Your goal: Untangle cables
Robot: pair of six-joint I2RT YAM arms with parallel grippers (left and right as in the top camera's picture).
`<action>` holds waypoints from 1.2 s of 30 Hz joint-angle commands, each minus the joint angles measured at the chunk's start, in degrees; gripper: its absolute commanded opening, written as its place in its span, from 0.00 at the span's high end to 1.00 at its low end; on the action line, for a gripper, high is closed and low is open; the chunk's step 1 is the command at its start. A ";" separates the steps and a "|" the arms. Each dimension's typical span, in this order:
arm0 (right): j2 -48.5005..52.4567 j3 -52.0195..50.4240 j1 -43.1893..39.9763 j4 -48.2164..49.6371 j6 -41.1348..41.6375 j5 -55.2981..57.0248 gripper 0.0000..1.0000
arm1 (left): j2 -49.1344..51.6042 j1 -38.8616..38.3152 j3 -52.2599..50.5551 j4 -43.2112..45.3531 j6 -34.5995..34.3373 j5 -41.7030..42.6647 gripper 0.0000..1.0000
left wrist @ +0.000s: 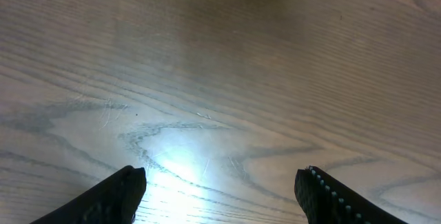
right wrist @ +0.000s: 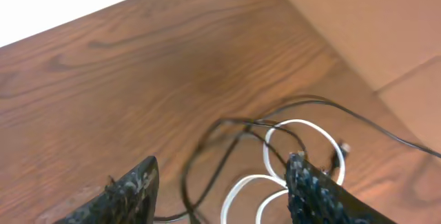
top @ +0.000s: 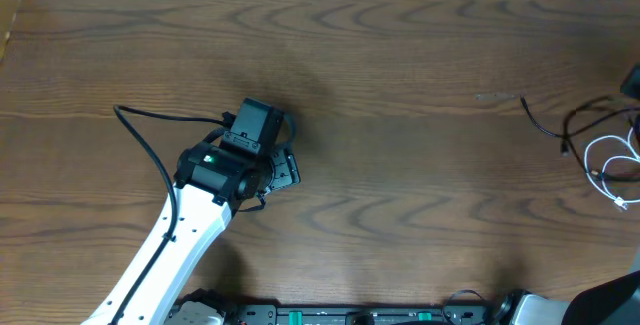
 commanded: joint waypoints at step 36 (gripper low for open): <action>9.62 0.72 26.77 -36.98 2.34 -10.69 0.15 | 6.69 8.87 0.22 -8.13 17.35 0.52 0.14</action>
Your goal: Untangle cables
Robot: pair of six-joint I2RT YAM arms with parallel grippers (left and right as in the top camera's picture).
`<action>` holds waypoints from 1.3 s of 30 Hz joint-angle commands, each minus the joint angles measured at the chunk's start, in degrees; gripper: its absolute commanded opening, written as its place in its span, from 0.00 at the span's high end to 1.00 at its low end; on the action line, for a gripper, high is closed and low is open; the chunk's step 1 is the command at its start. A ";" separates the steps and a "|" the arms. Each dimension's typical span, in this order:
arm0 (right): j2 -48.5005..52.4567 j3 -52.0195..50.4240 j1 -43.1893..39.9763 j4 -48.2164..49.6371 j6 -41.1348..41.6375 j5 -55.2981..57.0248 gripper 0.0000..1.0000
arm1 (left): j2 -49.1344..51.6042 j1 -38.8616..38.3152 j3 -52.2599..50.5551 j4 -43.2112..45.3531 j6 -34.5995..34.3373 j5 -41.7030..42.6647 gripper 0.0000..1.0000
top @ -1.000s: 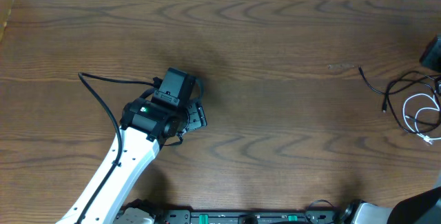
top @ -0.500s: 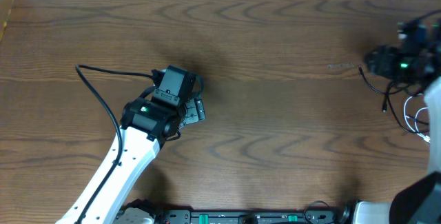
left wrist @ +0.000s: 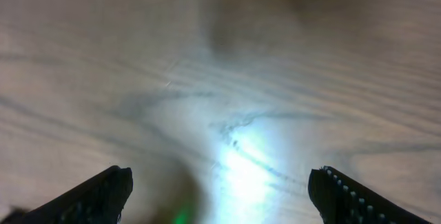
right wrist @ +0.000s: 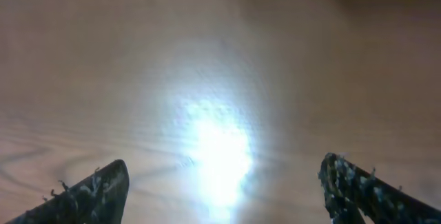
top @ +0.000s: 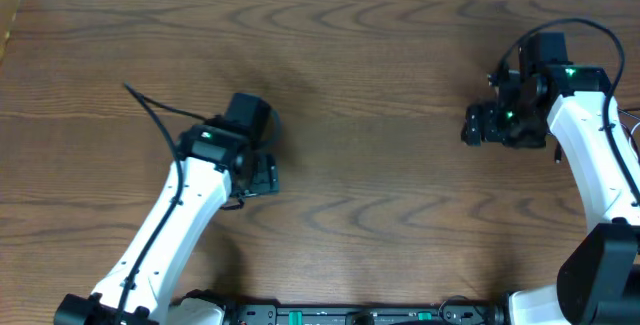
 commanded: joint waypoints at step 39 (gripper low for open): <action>-59.74 -33.16 0.09 4.79 2.95 2.03 0.01 | -60.43 1.81 -19.80 10.32 6.47 -0.52 0.01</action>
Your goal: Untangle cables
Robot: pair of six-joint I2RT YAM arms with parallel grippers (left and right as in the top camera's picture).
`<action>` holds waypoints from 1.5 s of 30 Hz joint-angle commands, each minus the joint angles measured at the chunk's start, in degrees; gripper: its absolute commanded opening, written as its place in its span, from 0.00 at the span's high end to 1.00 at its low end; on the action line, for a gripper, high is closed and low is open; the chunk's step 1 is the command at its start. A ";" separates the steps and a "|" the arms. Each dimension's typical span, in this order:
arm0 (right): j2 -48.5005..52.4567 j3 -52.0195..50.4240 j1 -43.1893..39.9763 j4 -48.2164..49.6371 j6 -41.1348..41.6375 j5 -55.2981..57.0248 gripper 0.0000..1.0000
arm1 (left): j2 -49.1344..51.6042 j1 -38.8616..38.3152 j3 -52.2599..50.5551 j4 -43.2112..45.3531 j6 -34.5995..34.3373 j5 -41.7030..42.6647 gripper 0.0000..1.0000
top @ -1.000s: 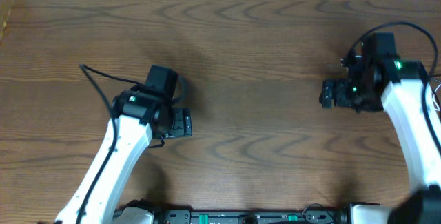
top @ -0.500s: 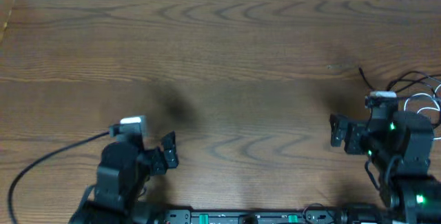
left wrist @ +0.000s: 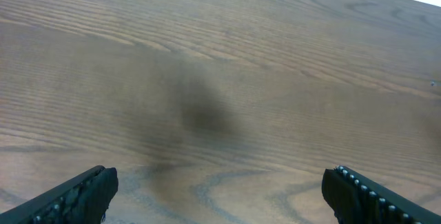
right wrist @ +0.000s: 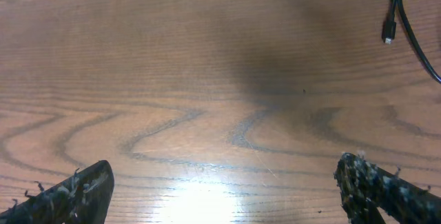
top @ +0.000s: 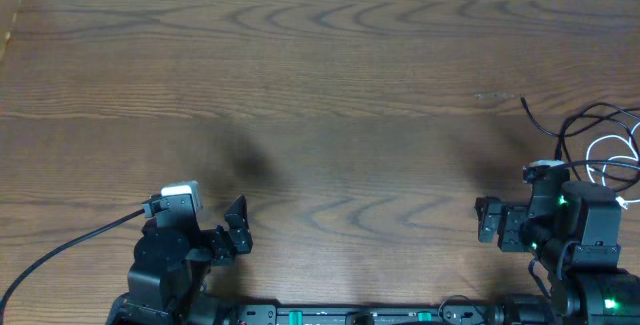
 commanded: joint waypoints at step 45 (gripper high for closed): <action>-6.45 -0.94 2.43 2.05 -1.95 7.39 0.01 | -0.26 0.20 -0.28 0.04 0.96 -0.94 0.01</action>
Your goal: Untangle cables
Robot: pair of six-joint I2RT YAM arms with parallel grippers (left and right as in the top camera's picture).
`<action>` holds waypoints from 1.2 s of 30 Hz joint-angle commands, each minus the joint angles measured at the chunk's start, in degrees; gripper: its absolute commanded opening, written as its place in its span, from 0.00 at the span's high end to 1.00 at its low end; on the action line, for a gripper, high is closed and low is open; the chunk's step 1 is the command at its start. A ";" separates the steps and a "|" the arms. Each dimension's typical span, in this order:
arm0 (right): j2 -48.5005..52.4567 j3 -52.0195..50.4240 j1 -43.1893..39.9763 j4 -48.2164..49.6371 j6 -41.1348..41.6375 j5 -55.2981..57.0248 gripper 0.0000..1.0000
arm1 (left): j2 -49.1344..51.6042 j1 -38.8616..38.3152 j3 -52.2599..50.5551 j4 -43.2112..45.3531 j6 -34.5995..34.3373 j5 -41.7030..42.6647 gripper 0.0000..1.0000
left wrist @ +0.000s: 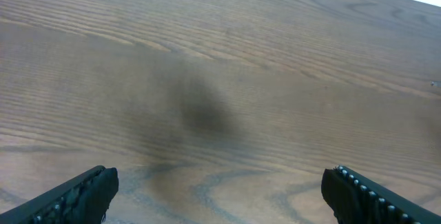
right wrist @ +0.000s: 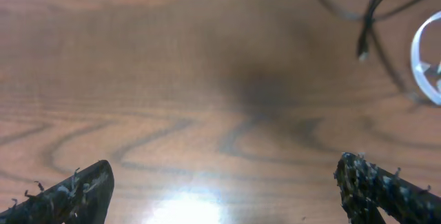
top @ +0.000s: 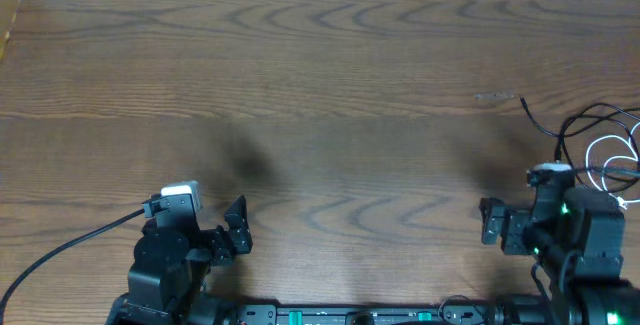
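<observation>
A thin black cable [top: 568, 130] and a white cable [top: 588, 155] lie tangled together at the table's right edge. The right wrist view shows the black cable [right wrist: 368, 24] with its plug end, and part of the white loop [right wrist: 417, 58] at the far right. My right gripper [top: 490, 222] [right wrist: 224, 193] sits near the front edge, left of the cables, open and holding nothing. Over bare wood at the front left, my left gripper [top: 235, 235] [left wrist: 220, 196] is open too and far from the cables.
The brown wooden table [top: 330, 85] fills the overhead view, with a white strip along its far edge. A thin black lead [top: 70, 240] runs from the left arm off the front left.
My right gripper has shifted slightly to the right, so the black cable sits lower in its view and the white loop has come into sight. The left arm has not moved.
First my left arm reached over the left-centre of the table while my right gripper hung open above the cables. Then both arms were stretched out over the table. After that both were drawn back at the front edge, open and empty, where they remain.
</observation>
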 commanded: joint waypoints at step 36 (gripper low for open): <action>-30.47 -42.16 5.95 69.13 -3.67 4.00 0.01 | -0.26 0.20 -0.31 0.04 0.96 -0.94 0.01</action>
